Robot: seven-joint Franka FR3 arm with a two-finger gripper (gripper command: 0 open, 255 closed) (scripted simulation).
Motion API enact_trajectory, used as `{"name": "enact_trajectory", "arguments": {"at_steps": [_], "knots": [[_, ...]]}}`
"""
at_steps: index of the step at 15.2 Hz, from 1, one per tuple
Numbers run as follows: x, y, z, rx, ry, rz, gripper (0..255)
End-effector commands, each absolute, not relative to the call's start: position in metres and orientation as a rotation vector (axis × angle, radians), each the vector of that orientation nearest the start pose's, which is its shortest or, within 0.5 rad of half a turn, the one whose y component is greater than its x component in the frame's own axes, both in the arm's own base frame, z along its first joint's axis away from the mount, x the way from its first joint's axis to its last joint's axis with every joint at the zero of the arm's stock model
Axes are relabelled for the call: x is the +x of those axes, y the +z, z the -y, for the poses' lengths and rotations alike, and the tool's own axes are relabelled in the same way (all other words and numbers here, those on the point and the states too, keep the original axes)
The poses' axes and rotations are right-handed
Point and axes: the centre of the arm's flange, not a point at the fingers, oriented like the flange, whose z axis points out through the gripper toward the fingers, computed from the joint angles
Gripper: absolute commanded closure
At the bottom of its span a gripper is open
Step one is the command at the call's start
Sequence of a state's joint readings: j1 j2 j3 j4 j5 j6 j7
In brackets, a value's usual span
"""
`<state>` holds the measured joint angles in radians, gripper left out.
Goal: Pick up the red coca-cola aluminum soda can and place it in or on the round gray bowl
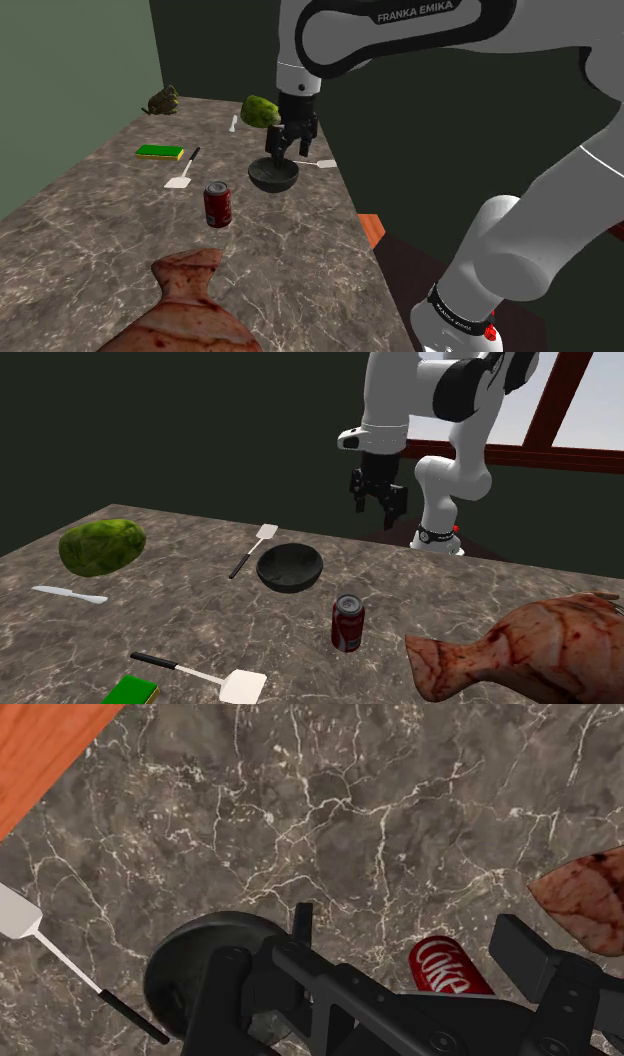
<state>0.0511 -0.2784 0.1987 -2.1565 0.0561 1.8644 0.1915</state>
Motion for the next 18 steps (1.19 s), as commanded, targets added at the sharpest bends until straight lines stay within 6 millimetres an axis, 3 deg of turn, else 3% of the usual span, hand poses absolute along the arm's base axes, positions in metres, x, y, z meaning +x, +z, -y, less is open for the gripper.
{"name": "enact_trajectory", "arguments": {"at_steps": [1,14,18], "knots": [[0.473,0.498,-0.141,-3.145,0.023,0.064,0],[0.592,0.424,-0.236,-3.141,-0.004,0.137,0],[0.592,0.408,-0.236,-3.141,-0.004,0.138,0]]}}
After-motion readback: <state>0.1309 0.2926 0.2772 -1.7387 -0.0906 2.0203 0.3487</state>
